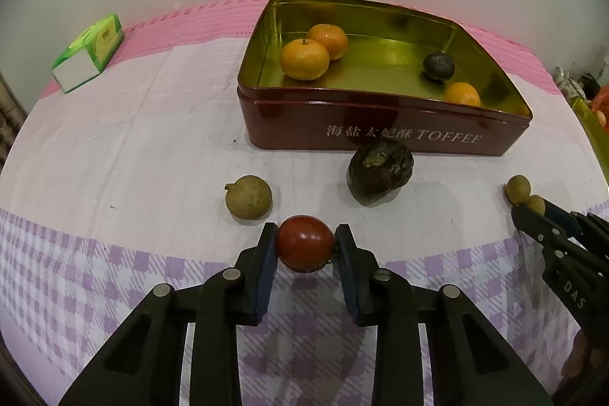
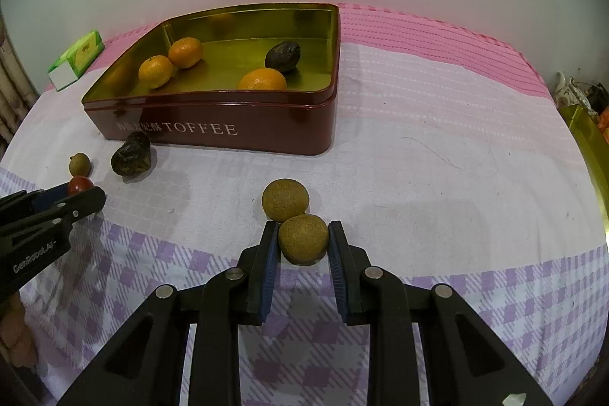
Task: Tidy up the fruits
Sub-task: 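Lift the longan and tomato toward the red tin with both tools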
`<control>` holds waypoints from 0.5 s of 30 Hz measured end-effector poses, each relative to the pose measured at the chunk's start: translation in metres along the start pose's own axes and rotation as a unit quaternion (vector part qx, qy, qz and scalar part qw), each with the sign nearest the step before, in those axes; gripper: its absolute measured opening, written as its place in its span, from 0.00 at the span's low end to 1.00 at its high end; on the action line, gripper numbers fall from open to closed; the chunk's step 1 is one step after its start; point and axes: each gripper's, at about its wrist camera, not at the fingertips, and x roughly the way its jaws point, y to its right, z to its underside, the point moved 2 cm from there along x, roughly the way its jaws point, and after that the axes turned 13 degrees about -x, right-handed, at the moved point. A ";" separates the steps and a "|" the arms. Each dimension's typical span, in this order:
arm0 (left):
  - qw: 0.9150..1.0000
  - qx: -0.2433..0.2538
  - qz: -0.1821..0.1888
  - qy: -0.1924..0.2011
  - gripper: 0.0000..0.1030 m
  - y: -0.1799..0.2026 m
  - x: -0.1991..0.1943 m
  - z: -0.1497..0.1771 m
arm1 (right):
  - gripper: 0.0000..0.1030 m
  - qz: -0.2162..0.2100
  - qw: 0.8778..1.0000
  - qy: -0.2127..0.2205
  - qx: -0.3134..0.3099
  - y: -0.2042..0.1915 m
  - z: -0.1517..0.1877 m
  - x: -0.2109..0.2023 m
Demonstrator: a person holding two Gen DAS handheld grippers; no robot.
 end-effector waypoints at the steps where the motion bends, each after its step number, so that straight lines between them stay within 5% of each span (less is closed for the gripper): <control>1: 1.000 0.002 0.001 0.000 0.30 0.000 -0.001 0.001 | 0.23 0.001 1.000 0.000 0.000 0.000 0.000 0.000; 15: 1.000 0.012 0.007 0.000 0.30 -0.007 -0.010 0.014 | 0.23 0.001 1.000 0.001 0.001 -0.001 0.000 -0.001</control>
